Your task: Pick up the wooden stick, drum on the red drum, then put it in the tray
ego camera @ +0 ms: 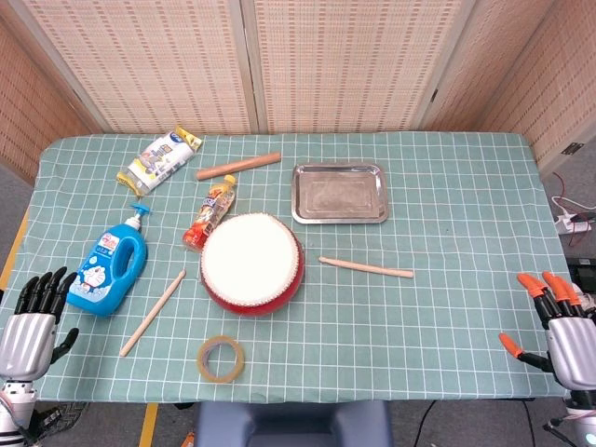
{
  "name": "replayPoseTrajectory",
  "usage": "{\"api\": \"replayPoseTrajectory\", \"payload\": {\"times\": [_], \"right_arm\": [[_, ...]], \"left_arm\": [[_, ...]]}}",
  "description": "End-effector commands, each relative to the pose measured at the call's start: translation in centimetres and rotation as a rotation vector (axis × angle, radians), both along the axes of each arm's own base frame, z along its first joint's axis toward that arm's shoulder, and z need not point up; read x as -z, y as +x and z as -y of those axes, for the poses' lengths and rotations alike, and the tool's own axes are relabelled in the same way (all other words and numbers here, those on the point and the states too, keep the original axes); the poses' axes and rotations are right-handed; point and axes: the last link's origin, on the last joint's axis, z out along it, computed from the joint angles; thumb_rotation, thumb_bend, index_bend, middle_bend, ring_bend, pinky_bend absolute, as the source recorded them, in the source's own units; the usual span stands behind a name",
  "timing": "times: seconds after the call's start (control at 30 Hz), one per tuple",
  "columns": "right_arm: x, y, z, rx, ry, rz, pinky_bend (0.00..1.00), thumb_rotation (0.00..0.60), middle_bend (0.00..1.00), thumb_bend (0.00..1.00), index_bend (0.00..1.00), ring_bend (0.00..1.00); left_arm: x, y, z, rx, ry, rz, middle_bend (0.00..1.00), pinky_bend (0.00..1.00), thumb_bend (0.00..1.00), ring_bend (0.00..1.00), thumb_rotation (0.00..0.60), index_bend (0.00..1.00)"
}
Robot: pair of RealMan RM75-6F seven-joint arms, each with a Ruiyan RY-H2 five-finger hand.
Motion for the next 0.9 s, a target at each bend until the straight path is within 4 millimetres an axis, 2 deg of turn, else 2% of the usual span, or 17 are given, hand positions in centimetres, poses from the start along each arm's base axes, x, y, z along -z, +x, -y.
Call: {"api": "replayPoseTrajectory", "payload": {"times": [0.03, 0.27, 0.4, 0.5, 0.63, 0.9], "right_arm": [[0.3, 0.3, 0.2, 0.002, 0.031, 0.000, 0.08, 0.557, 0.13, 0.21, 0.10, 0.00], [1.2, 1.5, 0.9, -0.015, 0.083, -0.002, 0.09, 0.557, 0.13, 0.21, 0.10, 0.00], [2.4, 3.4, 2.7, -0.063, 0.094, -0.003, 0.09, 0.557, 0.13, 0.20, 0.10, 0.00], [4.0, 5.2, 5.0, -0.093, 0.110, -0.010, 0.09, 0.556, 0.13, 0.21, 0.13, 0.00], [7.0, 7.5, 8.7, -0.107, 0.163, -0.025, 0.09, 0.558, 0.13, 0.21, 0.21, 0.00], [13.6, 10.6, 15.8, -0.069, 0.280, -0.034, 0.09, 0.559, 0.13, 0.23, 0.36, 0.00]], "left_arm": [[0.2, -0.2, 0.0, -0.018, -0.019, -0.012, 0.00, 0.00, 0.23, 0.00, 0.600, 0.00], [0.1, -0.6, 0.2, -0.037, -0.023, -0.005, 0.00, 0.00, 0.23, 0.00, 0.600, 0.00], [0.2, -0.5, 0.2, -0.026, -0.021, 0.005, 0.00, 0.00, 0.23, 0.00, 0.600, 0.00], [0.3, -0.5, 0.3, -0.017, -0.026, 0.005, 0.00, 0.00, 0.23, 0.00, 0.600, 0.00], [0.2, -0.7, 0.5, -0.015, -0.019, 0.012, 0.00, 0.00, 0.23, 0.00, 0.600, 0.00], [0.0, -1.6, 1.0, -0.033, -0.024, 0.012, 0.00, 0.00, 0.23, 0.00, 0.600, 0.00]]}}
